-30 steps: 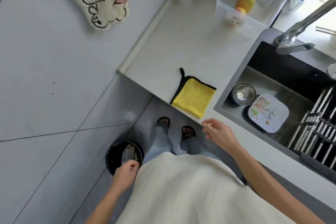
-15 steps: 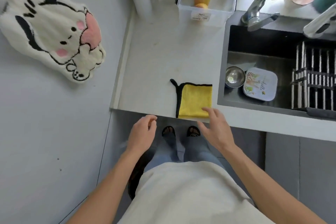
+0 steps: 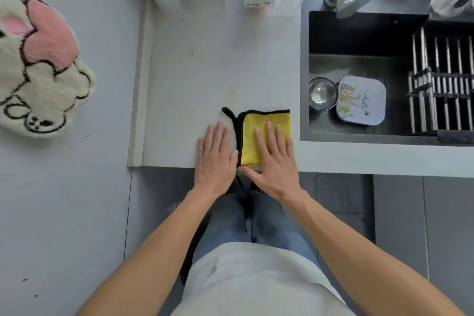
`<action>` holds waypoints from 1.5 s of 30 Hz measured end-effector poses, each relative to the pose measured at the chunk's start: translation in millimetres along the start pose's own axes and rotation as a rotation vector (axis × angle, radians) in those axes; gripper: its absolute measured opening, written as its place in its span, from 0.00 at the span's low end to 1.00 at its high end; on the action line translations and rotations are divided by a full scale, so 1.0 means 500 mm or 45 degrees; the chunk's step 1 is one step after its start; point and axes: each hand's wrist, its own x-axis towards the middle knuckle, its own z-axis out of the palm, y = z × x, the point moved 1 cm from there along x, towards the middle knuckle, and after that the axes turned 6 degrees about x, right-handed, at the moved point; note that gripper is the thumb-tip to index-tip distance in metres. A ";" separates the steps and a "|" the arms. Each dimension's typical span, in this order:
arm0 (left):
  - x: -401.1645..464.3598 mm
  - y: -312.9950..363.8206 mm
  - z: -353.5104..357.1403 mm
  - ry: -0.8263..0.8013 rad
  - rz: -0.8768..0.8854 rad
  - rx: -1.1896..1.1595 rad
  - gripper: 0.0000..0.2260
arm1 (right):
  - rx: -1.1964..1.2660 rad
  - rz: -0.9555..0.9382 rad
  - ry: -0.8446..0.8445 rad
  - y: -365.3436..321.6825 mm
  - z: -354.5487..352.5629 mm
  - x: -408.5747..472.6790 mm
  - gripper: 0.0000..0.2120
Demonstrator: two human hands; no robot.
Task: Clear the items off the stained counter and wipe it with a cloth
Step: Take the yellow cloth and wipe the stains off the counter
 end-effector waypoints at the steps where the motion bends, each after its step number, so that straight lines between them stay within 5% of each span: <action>1: 0.000 -0.004 0.010 0.014 0.006 0.016 0.30 | -0.015 -0.009 0.026 0.004 0.008 0.002 0.49; 13: 0.006 -0.026 0.051 0.081 0.048 0.078 0.30 | 0.067 -0.019 0.160 0.014 0.017 0.021 0.28; 21: -0.006 -0.016 -0.022 -0.090 0.037 -0.141 0.29 | 0.892 0.225 0.083 0.013 -0.093 0.026 0.16; 28: -0.126 -0.002 -0.078 -0.194 -0.074 -0.531 0.20 | 1.224 0.523 0.068 0.075 -0.205 -0.057 0.26; 35: -0.225 -0.032 -0.055 -0.573 -0.135 -0.427 0.11 | 1.323 0.718 -0.020 0.156 -0.234 -0.207 0.23; 37: -0.230 -0.042 -0.047 -0.631 -0.142 -0.377 0.11 | 1.298 0.782 0.036 0.170 -0.229 -0.247 0.16; 45: -0.181 -0.055 -0.031 -0.803 -0.009 -0.149 0.12 | 1.311 1.238 0.341 0.178 -0.157 -0.413 0.21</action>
